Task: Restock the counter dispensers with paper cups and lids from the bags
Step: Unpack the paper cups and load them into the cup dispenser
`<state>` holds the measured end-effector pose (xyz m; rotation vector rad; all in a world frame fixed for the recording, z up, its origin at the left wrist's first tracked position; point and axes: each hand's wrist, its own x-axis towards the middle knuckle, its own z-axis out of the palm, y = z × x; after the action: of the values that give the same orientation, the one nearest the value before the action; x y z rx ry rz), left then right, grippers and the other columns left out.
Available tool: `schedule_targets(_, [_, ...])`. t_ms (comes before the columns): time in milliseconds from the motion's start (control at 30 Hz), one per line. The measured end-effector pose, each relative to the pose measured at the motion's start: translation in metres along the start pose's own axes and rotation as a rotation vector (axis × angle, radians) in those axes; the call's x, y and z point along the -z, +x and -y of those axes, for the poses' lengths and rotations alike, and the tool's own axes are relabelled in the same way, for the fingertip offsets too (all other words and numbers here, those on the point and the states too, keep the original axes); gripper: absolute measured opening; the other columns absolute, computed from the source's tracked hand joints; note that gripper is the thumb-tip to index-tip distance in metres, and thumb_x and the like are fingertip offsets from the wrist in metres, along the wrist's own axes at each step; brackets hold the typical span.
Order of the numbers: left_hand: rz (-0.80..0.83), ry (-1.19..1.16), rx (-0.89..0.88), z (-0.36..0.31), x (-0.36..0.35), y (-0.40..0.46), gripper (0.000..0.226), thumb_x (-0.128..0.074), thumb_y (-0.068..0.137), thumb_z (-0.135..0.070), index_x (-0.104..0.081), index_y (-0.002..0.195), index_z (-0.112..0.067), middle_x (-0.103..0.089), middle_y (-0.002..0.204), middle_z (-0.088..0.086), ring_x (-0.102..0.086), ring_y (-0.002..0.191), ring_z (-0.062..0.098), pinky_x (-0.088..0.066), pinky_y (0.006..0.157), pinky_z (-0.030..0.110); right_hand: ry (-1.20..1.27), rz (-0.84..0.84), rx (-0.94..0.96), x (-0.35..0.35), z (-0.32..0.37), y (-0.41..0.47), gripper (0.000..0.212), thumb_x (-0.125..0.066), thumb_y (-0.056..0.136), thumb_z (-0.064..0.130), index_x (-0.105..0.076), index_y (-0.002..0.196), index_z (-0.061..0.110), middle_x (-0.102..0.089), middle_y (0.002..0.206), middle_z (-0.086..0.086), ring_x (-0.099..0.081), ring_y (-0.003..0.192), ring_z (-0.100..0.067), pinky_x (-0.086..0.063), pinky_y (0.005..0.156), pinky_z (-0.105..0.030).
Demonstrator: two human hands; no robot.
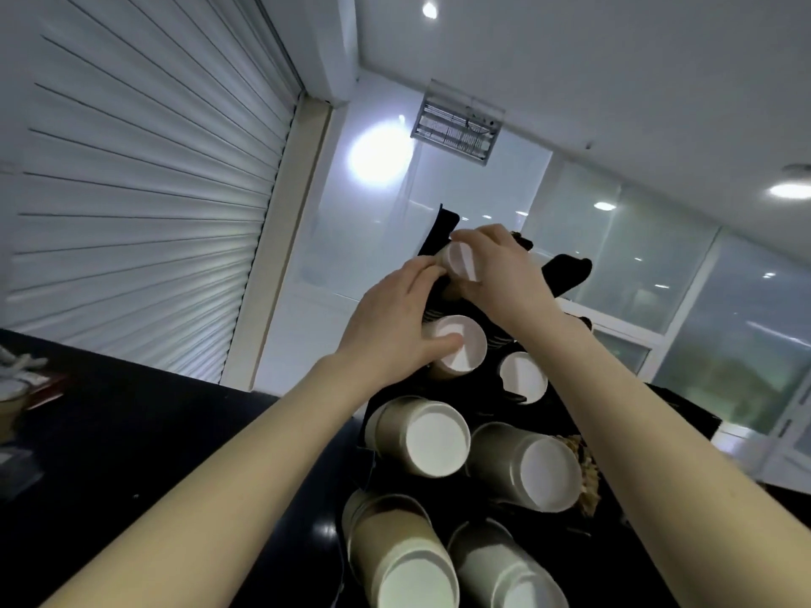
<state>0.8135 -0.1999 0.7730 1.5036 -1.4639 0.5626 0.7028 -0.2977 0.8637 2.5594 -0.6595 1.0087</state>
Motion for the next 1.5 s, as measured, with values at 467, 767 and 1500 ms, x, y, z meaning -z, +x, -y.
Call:
schedule_targets(467, [0.047, 0.01, 0.102, -0.068, 0.031, -0.052, 0.05, -0.053, 0.095, -0.043, -0.046, 0.139, -0.022, -0.045, 0.141, -0.002, -0.038, 0.131, 0.016, -0.029, 0.103, 0.024, 0.307, -0.008, 0.008, 0.067, -0.003, -0.146, 0.032, -0.064, 0.087, 0.022, -0.062, 0.119, 0.021, -0.055, 0.126, 0.005, -0.05, 0.118, -0.011, -0.039, 0.098, -0.025])
schedule_targets(767, [-0.032, -0.097, 0.142, -0.152, 0.047, -0.253, 0.017, -0.058, 0.089, -0.027, -0.064, 0.104, -0.021, -0.059, 0.102, -0.013, -0.057, 0.099, 0.008, -0.042, 0.086, 0.02, 0.636, 0.163, -0.105, 0.056, 0.0, -0.361, 0.019, -0.066, 0.087, 0.018, -0.069, 0.104, 0.025, -0.066, 0.102, 0.017, -0.059, 0.102, 0.001, -0.044, 0.089, -0.014])
schedule_targets(1500, [0.37, 0.063, 0.588, -0.231, -0.077, -0.456, 0.024, -0.074, 0.074, 0.0, -0.059, 0.083, -0.016, -0.061, 0.08, -0.005, -0.055, 0.074, 0.015, -0.04, 0.066, 0.016, 0.836, 0.59, -0.509, 0.003, 0.002, -0.633, 0.042, -0.066, 0.086, 0.024, -0.055, 0.125, 0.034, -0.054, 0.124, 0.015, -0.05, 0.108, 0.001, -0.044, 0.096, -0.022])
